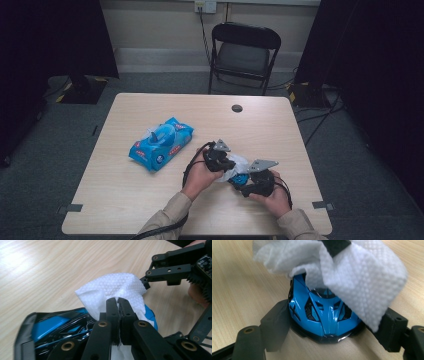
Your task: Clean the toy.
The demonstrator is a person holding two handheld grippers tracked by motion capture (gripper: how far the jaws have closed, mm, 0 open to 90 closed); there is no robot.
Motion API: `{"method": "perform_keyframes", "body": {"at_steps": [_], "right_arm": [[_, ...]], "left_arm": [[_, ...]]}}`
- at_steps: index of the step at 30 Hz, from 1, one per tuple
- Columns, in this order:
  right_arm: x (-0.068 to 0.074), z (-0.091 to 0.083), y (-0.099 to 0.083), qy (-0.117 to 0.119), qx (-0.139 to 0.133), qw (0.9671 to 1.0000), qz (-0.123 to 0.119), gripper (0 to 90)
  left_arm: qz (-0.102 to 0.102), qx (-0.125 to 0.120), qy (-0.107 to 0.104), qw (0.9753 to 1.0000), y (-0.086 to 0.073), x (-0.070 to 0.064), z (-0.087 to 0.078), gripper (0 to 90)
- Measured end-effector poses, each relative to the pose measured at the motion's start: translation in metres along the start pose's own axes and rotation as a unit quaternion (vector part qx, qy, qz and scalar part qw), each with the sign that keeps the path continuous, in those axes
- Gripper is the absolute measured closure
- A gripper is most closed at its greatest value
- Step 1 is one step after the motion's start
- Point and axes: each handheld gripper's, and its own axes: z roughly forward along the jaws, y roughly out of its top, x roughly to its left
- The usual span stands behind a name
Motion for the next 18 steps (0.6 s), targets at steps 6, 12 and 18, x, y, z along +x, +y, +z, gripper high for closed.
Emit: {"method": "perform_keyframes", "body": {"at_steps": [6, 12, 18], "right_arm": [[0.000, 0.000, 0.000, 0.000, 0.000, 1.0000, -0.001, 22.8], [0.000, 0.000, 0.000, 0.000, 0.000, 1.0000, -0.001, 22.9], [0.000, 0.000, 0.000, 0.000, 0.000, 1.0000, 0.000, 22.9]], "left_arm": [[-0.007, 0.000, 0.010, 0.9999, -0.003, 0.008, -0.007, 88.3], [-0.021, 0.004, 0.026, 0.9994, -0.008, 0.020, -0.015, 88.3], [-0.022, 0.007, 0.036, 0.9991, -0.011, 0.026, -0.019, 88.3]]}}
